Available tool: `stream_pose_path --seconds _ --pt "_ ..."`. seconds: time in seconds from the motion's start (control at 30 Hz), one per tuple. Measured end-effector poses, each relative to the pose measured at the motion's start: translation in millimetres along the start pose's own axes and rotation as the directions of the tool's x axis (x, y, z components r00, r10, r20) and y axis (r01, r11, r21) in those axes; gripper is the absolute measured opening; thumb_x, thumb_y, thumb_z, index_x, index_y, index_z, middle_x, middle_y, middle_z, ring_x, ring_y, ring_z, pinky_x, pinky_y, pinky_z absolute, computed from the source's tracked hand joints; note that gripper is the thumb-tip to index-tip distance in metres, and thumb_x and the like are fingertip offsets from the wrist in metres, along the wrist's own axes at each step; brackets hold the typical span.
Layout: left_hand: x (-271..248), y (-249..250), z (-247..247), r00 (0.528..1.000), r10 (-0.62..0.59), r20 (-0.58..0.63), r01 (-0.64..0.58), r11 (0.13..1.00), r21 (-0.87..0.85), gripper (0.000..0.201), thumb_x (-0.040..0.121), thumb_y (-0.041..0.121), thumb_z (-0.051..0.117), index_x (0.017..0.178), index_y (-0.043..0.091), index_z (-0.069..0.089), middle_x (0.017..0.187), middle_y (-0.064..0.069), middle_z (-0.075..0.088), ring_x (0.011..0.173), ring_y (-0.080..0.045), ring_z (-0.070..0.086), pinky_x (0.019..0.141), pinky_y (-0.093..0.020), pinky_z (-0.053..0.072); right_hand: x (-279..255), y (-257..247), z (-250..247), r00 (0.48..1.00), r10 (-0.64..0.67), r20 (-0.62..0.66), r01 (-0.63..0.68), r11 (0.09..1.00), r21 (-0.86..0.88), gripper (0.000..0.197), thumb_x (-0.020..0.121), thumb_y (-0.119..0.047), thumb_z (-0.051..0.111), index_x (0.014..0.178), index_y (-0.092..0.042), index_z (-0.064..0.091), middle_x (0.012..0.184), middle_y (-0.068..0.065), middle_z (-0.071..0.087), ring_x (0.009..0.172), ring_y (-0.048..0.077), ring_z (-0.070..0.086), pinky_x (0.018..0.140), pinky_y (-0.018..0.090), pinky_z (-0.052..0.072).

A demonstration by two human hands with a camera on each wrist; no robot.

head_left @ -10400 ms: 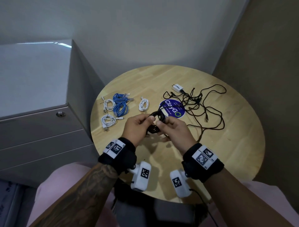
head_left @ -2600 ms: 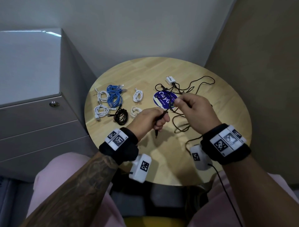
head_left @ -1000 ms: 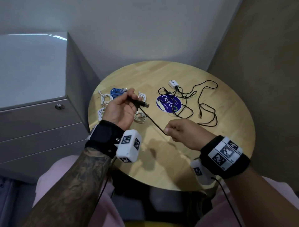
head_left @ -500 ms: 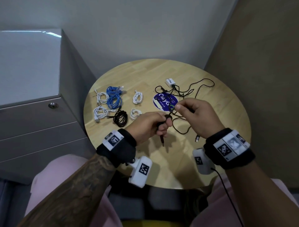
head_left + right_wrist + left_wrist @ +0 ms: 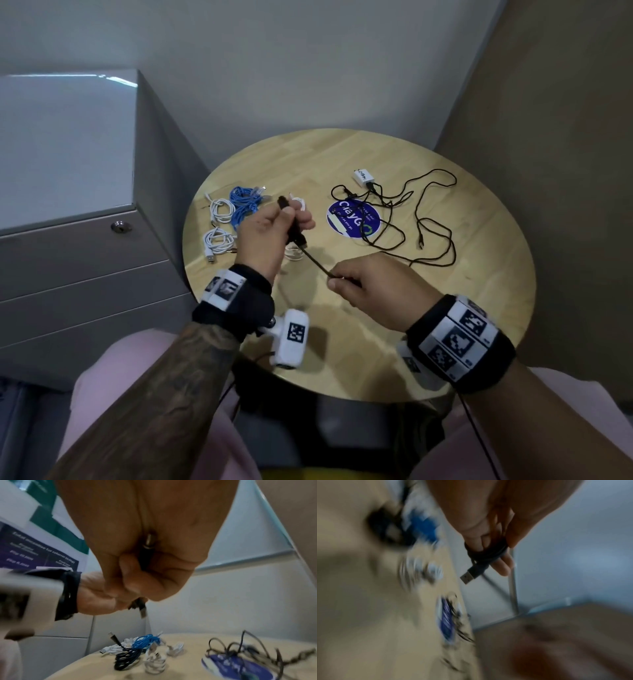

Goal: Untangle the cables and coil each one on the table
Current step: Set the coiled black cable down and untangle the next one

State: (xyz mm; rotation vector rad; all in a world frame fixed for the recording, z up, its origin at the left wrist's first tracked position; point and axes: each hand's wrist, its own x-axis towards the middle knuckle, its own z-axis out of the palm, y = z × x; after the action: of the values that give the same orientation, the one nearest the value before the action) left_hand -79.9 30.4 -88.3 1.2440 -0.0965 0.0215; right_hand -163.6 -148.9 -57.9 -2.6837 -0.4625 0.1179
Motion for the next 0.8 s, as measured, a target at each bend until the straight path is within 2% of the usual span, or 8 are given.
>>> stream_pose_path --seconds 0.13,0.23,0.33,0.43,0.53,0.63,0.7,0.8 --pt "-14.1 -8.2 9.6 0.965 -0.032 0.259 -0.081 0.907 0.414 0.018 0.100 0.010 0.049 0.093 0.008 0.066 0.077 -0.003 0.071 0.073 -0.015 0.067 0.077 -0.035 0.052 -5.4 7.1 -23.8 0.943 -0.183 -0.276 0.123 0.968 -0.220 0.028 0.096 -0.042 0.049 0.090 -0.027 0.072 0.077 -0.006 0.064 0.076 0.023 0.059 0.065 0.033 0.041" --pt "-34.1 -8.2 26.3 0.871 -0.138 0.471 -0.113 0.877 0.466 0.032 0.097 0.030 0.050 0.088 0.002 0.063 0.068 -0.003 0.063 0.066 -0.017 0.058 0.068 -0.033 0.047 -3.3 27.6 -41.8 0.881 -0.226 -0.415 0.071 0.932 -0.356 0.030 0.097 -0.044 0.048 0.093 -0.030 0.075 0.083 -0.009 0.064 0.078 0.023 0.054 0.076 0.034 0.031" --pt "-38.9 0.3 36.3 0.833 -0.215 0.510 -0.011 0.915 0.404 0.032 0.097 0.028 0.051 0.076 0.005 0.053 0.054 0.006 0.046 0.051 -0.011 0.043 0.059 -0.023 0.044 -1.7 36.9 -37.1 0.868 -0.164 -0.470 0.017 0.954 -0.301 0.027 0.098 -0.043 0.051 0.095 -0.029 0.074 0.086 -0.010 0.069 0.081 0.023 0.057 0.083 0.037 0.038" --pt "-34.4 8.4 35.6 0.818 -0.317 0.481 0.280 0.948 0.151 0.037 0.098 0.031 0.047 0.067 0.012 0.043 0.049 0.006 0.030 0.043 -0.010 0.028 0.056 -0.024 0.045 3.4 29.8 -19.0 0.922 -0.024 -0.386 0.074 0.990 0.116 0.028 0.100 -0.034 0.048 0.100 -0.018 0.070 0.086 -0.002 0.068 0.082 0.022 0.058 0.079 0.046 0.048" --pt "-32.8 11.5 32.0 0.793 -0.407 0.454 0.507 0.854 -0.119 0.042 0.102 0.034 0.038 0.064 0.016 0.040 0.049 0.005 0.028 0.041 -0.010 0.029 0.055 -0.026 0.045 6.6 15.0 -11.0 0.980 0.071 -0.187 0.033 0.865 0.501 0.027 0.098 -0.036 0.053 0.104 -0.015 0.068 0.089 0.014 0.067 0.084 0.031 0.059 0.081 0.044 0.049" --pt "-34.7 10.7 27.2 0.785 -0.425 0.450 0.562 0.795 -0.229 0.041 0.102 0.036 0.038 0.066 0.016 0.043 0.051 0.004 0.029 0.043 -0.009 0.032 0.058 -0.027 0.046 9.9 10.0 -15.3 0.989 0.043 -0.144 0.030 0.884 0.467 0.019 0.095 -0.033 0.066 0.093 -0.014 0.065 0.075 0.022 0.057 0.065 0.026 0.047 0.065 0.041 0.046" --pt "-34.2 9.5 23.3 0.771 -0.406 0.491 0.562 0.797 -0.223 0.040 0.102 0.036 0.037 0.070 0.015 0.046 0.054 0.003 0.032 0.047 -0.010 0.036 0.062 -0.028 0.048 9.8 10.6 -21.1 0.989 0.041 -0.141 0.024 0.902 0.430 0.019 0.096 -0.026 0.067 0.080 -0.019 0.060 0.061 0.005 0.047 0.058 0.008 0.040 0.057 0.033 0.037" --pt "-31.8 9.1 20.4 0.732 -0.393 0.556 0.557 0.816 -0.157 0.037 0.100 0.036 0.041 0.073 0.013 0.052 0.058 0.001 0.040 0.051 -0.012 0.042 0.066 -0.030 0.051 6.4 13.4 -23.8 0.988 0.072 -0.133 -0.002 0.885 0.465 0.024 0.094 -0.015 0.069 0.074 -0.020 0.056 0.052 -0.014 0.038 0.051 0.004 0.035 0.052 0.015 0.029"
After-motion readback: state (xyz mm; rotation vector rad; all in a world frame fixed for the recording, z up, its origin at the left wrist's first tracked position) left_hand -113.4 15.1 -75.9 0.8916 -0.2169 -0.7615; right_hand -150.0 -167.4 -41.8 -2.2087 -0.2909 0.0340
